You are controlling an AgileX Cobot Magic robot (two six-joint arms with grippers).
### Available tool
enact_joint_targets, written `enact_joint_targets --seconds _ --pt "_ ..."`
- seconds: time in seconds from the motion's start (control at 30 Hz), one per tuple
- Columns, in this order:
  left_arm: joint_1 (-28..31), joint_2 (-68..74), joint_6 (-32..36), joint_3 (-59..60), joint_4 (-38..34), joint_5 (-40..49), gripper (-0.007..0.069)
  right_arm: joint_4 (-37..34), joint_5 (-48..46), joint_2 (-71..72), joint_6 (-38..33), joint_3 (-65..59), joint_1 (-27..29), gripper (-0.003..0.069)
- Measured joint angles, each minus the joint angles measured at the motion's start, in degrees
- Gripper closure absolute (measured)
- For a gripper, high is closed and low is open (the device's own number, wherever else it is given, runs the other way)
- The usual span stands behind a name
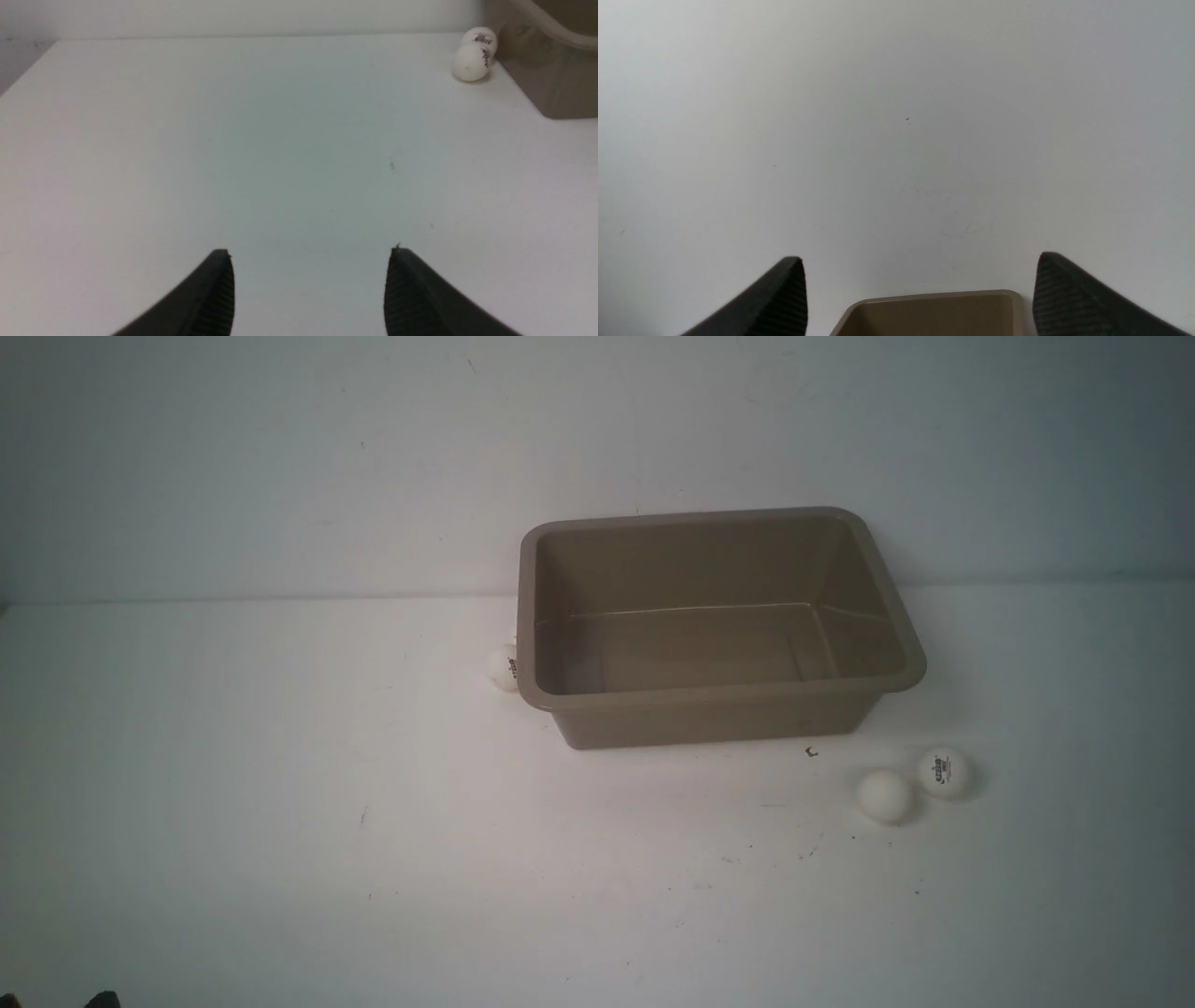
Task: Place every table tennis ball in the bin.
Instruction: Use the right arm to clamp the table tennis ball closest to it
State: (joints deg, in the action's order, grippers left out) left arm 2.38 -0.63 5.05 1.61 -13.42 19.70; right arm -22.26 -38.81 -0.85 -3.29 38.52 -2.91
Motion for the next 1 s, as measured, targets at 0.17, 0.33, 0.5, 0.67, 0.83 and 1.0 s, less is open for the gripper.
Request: enact_joint_targets --seconds 0.17,0.33,0.5,0.67,0.83,1.0 --pt "0.0 0.0 -5.1 0.0 -18.3 -5.3 0.0230 -5.8 0.0 -0.7 0.0 0.0 0.0 0.0071" --pt "-0.1 0.0 -5.7 0.0 -39.4 -9.8 0.0230 -7.8 -0.9 -3.6 -2.8 0.1 0.0 0.0071" --pt "-0.1 0.0 -4.5 0.0 -52.7 -9.9 0.0230 -7.8 -1.6 -4.7 -3.5 0.1 0.0 0.0071" --pt "-0.1 0.0 1.2 0.0 -55.0 -8.3 0.0230 -8.1 0.4 -4.7 -3.5 0.1 0.0 0.0071" --pt "-0.1 0.0 9.0 0.0 -56.4 -3.5 0.0230 -9.7 1.4 -4.7 -3.5 0.1 0.0 0.0071" --pt "-0.1 0.0 29.2 -4.4 -56.6 4.0 0.0230 -10.8 -1.3 -4.7 -5.9 0.1 0.0 0.0071"
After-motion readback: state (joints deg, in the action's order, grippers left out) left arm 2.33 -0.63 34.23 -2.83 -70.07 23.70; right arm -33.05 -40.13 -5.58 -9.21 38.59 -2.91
